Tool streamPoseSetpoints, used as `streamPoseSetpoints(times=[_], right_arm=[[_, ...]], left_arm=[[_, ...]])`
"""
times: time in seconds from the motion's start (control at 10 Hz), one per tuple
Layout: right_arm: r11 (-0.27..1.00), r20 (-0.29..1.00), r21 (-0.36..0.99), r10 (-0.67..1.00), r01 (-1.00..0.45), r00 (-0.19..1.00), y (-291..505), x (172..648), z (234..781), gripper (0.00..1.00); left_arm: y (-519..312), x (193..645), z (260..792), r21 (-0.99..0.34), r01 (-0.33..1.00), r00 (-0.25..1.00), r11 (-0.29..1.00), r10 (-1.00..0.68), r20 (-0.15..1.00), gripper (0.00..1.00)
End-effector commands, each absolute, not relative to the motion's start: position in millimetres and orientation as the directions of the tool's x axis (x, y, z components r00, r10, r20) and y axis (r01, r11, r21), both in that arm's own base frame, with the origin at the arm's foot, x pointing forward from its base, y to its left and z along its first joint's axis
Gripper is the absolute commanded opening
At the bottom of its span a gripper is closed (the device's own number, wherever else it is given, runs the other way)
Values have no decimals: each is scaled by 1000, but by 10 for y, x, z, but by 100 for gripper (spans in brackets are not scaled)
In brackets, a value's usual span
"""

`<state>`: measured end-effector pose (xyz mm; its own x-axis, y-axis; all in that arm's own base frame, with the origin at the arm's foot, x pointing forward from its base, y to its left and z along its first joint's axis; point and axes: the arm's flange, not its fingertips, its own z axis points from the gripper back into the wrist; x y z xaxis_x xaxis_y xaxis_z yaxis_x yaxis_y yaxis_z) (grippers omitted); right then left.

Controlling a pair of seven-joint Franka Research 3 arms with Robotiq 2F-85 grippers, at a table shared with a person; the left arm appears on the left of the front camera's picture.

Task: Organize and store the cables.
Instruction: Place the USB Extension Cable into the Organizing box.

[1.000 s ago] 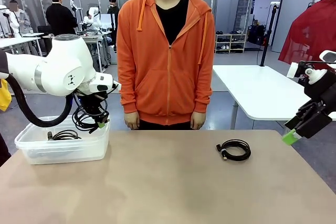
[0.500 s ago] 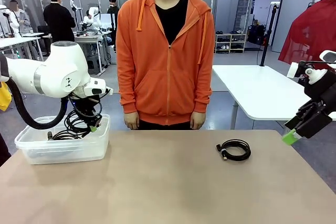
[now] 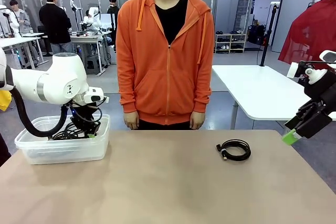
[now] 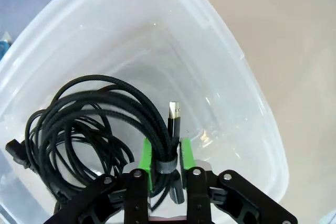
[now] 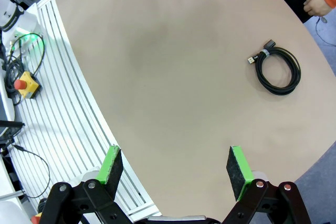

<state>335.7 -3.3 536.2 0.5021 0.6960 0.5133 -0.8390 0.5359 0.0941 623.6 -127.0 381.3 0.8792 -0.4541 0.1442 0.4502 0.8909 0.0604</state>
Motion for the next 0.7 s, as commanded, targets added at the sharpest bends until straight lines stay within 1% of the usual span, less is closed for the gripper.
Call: streamPoseSetpoints(times=[0.0, 0.1, 0.2, 0.3, 0.4, 0.5, 0.6], right_arm=[[538, 518, 104, 688, -836, 508, -12, 3355, 5364, 100], [538, 518, 104, 688, -836, 508, -12, 3355, 5364, 100], [538, 518, 104, 688, -836, 508, -12, 3355, 5364, 100], [538, 518, 104, 688, -836, 508, -12, 3355, 5364, 100], [538, 518, 104, 688, -836, 508, -12, 3355, 5364, 100], [538, 518, 104, 688, -836, 508, -12, 3355, 5364, 100], [538, 518, 104, 688, -836, 508, -12, 3355, 5364, 100]], left_arm=[[-1278, 6303, 3894, 34, 445, 884, 895, -445, 140, 41], [-1266, 6296, 3906, 40, 443, 885, 896, -444, 137, 46], [-1260, 6291, 3914, 45, 438, 887, 898, -440, 138, 56], [-1255, 6278, 3920, 43, 442, 885, 896, -443, 142, 61], [-1252, 6263, 3932, 46, 442, 885, 896, -444, 141, 70], [-1238, 6247, 3939, 48, 439, 887, 897, -441, 137, 75], [-1222, 6227, 3947, 44, 436, 889, 899, -437, 135, 85]])
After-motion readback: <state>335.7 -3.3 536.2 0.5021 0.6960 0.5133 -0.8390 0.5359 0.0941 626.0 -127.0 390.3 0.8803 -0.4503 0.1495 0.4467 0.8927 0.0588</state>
